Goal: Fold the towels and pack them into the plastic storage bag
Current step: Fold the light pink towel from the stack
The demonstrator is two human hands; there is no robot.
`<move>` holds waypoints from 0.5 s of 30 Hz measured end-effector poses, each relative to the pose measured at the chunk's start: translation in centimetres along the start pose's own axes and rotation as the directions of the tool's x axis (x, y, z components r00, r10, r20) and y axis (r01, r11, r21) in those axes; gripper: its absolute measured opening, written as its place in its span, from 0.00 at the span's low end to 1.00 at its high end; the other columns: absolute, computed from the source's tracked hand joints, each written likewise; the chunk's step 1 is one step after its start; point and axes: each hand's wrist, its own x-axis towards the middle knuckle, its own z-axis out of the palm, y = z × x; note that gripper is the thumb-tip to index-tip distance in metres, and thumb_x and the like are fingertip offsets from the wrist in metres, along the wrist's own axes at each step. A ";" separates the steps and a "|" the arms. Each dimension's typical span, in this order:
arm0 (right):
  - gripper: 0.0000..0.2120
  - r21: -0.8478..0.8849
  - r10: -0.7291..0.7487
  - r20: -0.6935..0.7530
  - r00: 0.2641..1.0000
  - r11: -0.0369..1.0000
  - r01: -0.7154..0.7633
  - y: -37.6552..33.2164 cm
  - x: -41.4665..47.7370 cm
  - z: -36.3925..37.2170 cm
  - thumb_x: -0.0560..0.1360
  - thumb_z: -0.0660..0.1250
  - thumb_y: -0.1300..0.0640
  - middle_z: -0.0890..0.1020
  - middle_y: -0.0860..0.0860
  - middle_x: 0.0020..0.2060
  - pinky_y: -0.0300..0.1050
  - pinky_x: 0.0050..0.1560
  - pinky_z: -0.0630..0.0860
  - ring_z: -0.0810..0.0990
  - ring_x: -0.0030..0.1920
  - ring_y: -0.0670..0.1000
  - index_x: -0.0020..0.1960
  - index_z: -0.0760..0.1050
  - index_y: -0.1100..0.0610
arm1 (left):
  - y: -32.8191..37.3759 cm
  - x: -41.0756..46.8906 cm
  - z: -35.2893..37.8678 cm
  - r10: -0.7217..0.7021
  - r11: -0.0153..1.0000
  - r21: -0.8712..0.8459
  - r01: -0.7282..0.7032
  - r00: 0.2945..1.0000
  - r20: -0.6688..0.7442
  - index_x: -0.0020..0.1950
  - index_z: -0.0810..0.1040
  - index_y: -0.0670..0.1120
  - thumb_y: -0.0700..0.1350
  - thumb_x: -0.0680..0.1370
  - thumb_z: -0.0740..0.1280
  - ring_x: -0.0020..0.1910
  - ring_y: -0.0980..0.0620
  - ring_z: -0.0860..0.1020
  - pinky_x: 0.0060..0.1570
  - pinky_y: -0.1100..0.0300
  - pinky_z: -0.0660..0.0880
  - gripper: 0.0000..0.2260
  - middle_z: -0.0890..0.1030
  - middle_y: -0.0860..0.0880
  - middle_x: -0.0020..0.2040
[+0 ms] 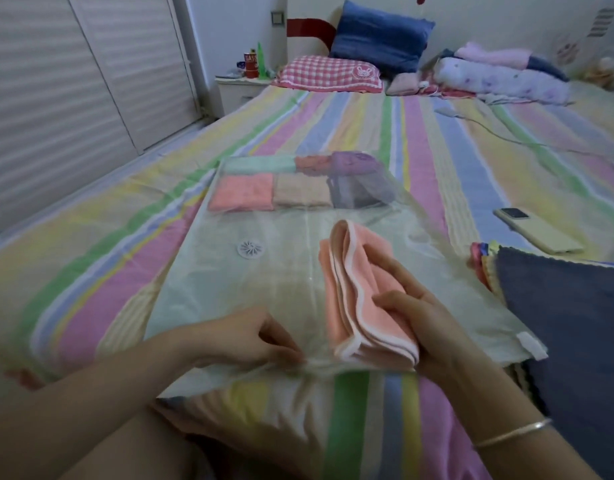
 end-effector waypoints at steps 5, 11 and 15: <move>0.29 0.036 0.016 0.064 0.998 0.999 -0.019 0.9 -2.8 0.5 0.63 0.62 0.71 0.83 0.57 0.54 0.44 0.43 0.80 0.81 0.45 0.54 0.58 0.80 0.48 | -0.1 0.1 -0.2 -0.020 0.994 -0.110 0.016 0.999 -0.032 0.47 0.86 0.55 0.50 0.75 0.72 0.45 0.64 0.81 0.46 0.71 0.72 0.04 0.86 0.58 0.44; 0.26 -0.398 0.194 0.147 0.970 0.909 -0.122 2.1 -4.6 1.0 0.60 0.61 0.65 0.84 0.46 0.52 0.42 0.48 0.72 0.78 0.48 0.48 0.51 0.83 0.45 | 0.7 0.0 -0.1 -0.092 0.883 -0.469 -0.029 0.968 -0.234 0.48 0.86 0.44 0.44 0.77 0.70 0.42 0.54 0.83 0.42 0.62 0.77 0.06 0.86 0.47 0.45; 0.22 -0.555 0.250 0.026 0.968 0.809 -0.194 3.7 -4.8 1.1 0.70 0.64 0.66 0.83 0.46 0.54 0.42 0.49 0.73 0.80 0.48 0.45 0.53 0.82 0.41 | 2.0 -0.5 -0.2 -0.058 0.841 -0.492 -0.226 0.865 -0.498 0.48 0.86 0.49 0.43 0.77 0.70 0.48 0.59 0.82 0.47 0.66 0.76 0.05 0.86 0.55 0.46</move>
